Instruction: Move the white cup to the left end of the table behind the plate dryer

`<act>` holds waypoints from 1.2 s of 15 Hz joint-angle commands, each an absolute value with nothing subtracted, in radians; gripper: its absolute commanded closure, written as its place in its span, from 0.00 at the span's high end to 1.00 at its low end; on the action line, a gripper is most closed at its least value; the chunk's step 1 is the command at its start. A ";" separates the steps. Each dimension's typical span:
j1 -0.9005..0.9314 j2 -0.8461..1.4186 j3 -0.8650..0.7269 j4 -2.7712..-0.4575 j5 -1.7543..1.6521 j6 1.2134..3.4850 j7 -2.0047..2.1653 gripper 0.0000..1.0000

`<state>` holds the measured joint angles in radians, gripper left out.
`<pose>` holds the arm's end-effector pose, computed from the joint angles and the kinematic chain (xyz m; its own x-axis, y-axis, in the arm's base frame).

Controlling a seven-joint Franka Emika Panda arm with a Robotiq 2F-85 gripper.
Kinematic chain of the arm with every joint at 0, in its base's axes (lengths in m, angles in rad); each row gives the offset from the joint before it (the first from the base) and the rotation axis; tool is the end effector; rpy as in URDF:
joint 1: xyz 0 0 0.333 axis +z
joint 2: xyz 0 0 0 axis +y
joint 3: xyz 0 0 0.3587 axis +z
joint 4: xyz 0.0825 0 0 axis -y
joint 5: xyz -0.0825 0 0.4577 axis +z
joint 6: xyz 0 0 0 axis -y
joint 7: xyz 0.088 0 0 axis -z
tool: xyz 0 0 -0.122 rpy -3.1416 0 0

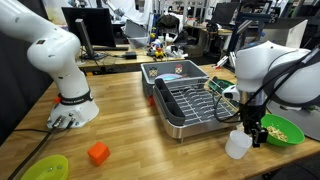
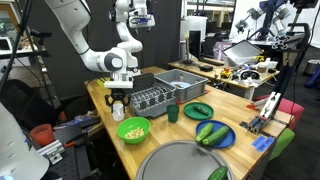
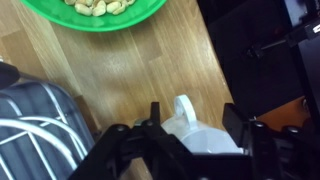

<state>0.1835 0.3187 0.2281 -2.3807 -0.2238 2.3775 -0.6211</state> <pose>0.4641 0.2071 0.1302 0.3130 0.9124 -0.2636 0.9198 -0.3604 -0.1552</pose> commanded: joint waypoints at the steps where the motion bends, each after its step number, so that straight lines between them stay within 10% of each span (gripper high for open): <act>1: 0.137 0.258 0.248 -2.427 -0.150 2.394 -0.639 0.97; 18: 0.160 -0.205 0.110 -2.729 0.190 2.409 -0.556 1.00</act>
